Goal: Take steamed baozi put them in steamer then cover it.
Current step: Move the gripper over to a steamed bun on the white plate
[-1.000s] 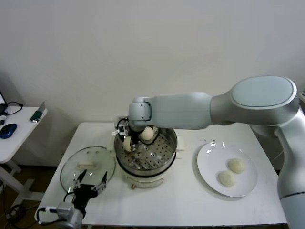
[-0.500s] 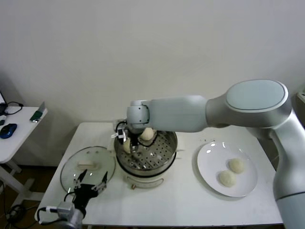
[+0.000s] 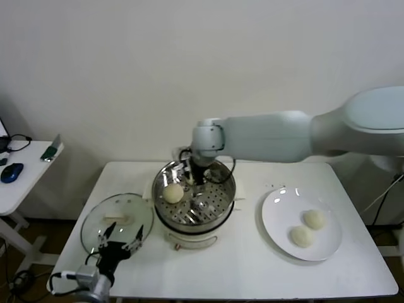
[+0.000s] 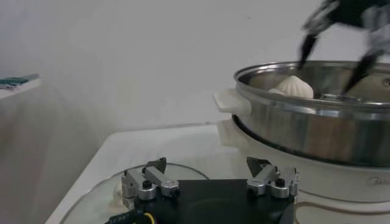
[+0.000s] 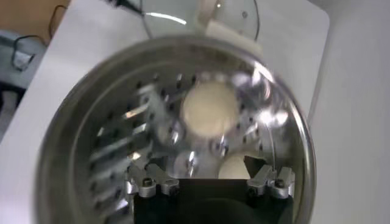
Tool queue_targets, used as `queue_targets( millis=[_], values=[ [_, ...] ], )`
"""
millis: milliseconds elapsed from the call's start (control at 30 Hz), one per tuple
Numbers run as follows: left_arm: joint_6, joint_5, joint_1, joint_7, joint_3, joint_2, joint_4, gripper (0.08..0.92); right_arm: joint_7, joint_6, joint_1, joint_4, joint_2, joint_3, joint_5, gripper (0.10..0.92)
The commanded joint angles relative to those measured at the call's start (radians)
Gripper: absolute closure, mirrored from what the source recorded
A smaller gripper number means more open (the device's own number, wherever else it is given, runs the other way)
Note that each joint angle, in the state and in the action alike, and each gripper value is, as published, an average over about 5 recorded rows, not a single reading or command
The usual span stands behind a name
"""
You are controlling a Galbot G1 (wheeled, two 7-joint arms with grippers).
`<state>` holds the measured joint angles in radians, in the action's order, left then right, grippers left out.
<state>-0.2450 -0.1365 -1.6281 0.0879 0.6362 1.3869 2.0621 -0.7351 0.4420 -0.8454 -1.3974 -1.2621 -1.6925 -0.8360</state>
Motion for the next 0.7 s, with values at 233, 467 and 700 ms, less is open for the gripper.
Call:
queue_targets(
  millis=[233,467,700],
  values=[
    [0.0,0.002,0.0,0.001,-0.007,0.0,-0.001,0.177,-0.183,-0.18,-0.252,-0.264,0.727,-0.334,0.308,0.203],
    [0.001,0.011,-0.005,0.001,-0.007,0.008,0.001,0.177,-0.17,-0.174,0.063,-0.222,0.855,-0.157,0.479,0.203],
    [0.003,0.016,-0.016,0.0,-0.003,0.011,0.004,0.177,-0.156,-0.15,0.357,-0.177,0.873,0.08,0.557,0.203]
  ],
)
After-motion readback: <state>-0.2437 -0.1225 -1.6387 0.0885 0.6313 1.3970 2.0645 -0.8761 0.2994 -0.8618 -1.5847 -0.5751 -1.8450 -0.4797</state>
